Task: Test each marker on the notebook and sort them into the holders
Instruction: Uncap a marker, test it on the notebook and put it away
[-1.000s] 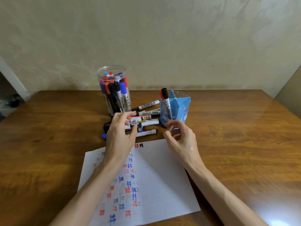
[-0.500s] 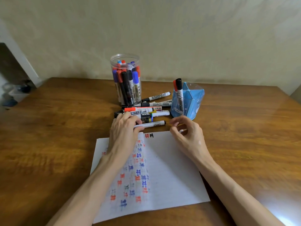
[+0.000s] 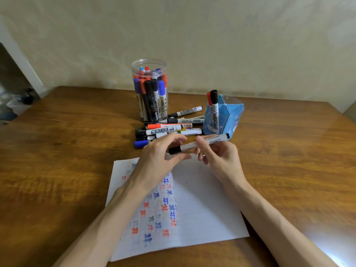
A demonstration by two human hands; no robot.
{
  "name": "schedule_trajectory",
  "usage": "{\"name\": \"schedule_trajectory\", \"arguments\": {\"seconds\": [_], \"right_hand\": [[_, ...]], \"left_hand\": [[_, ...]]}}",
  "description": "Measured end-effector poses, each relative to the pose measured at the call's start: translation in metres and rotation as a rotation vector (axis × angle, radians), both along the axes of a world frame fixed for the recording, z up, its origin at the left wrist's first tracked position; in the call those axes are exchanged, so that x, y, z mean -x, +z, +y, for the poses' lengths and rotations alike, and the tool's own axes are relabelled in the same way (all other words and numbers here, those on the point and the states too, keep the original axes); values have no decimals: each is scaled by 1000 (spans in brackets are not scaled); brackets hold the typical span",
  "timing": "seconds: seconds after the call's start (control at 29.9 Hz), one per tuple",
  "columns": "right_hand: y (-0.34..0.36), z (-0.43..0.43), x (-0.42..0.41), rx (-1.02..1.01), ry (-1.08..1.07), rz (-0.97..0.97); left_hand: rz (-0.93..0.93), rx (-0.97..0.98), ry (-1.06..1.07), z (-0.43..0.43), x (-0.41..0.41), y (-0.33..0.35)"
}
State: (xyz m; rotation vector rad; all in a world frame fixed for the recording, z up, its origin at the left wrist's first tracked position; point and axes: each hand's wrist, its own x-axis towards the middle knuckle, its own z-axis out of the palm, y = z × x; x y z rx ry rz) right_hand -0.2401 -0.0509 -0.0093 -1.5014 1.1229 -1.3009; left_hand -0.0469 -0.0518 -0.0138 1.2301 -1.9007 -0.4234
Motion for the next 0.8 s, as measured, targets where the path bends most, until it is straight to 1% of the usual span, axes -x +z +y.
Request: {"name": "schedule_trajectory", "arguments": {"seconds": [0.1,0.2,0.33,0.4,0.54,0.67,0.8], "right_hand": [[0,1,1,-34,-6,-59],[-1,3,-5,-41,33,-73],[0,1,-4,-26,17,-49],[0,1,1,-24,10,-54],[1,-1,5,-4,74,-23],[5,-2,9,17,115,-40],[7,-3,12,35,150,1]], "left_hand": [[11,6,32,-1,-4,-2],[-18,13,-8,3,-2,0],[-38,-69,-10,3,-5,0],[-44,-75,-20,3,-6,0],[-25,-100,-61,5,-4,2],[1,-147,-88,4,-6,4],[31,-202,-126,5,-8,5]]}}
